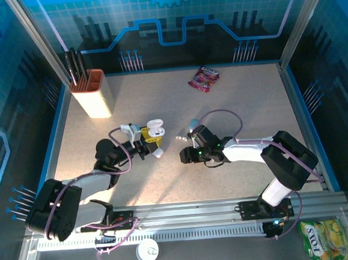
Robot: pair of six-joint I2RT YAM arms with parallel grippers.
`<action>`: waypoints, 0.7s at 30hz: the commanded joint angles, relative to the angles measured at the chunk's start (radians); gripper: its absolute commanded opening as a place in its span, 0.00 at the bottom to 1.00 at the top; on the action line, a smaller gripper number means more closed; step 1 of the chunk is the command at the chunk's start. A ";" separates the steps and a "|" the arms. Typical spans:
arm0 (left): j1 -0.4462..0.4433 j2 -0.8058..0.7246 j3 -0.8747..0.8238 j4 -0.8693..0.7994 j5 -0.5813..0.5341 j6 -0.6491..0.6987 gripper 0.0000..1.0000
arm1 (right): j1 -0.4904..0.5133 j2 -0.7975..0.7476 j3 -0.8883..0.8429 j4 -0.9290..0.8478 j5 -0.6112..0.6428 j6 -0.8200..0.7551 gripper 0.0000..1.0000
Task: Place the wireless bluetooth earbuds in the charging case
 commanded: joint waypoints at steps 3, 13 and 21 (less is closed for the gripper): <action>0.021 0.011 -0.015 0.068 -0.003 -0.006 0.39 | 0.046 -0.023 -0.034 0.017 -0.024 0.048 0.58; 0.060 0.072 -0.032 0.160 -0.020 -0.040 0.38 | 0.080 -0.084 -0.003 -0.099 0.080 -0.032 0.58; 0.134 0.100 -0.039 0.198 -0.054 -0.082 0.37 | 0.182 -0.017 0.233 -0.468 0.437 -0.248 0.57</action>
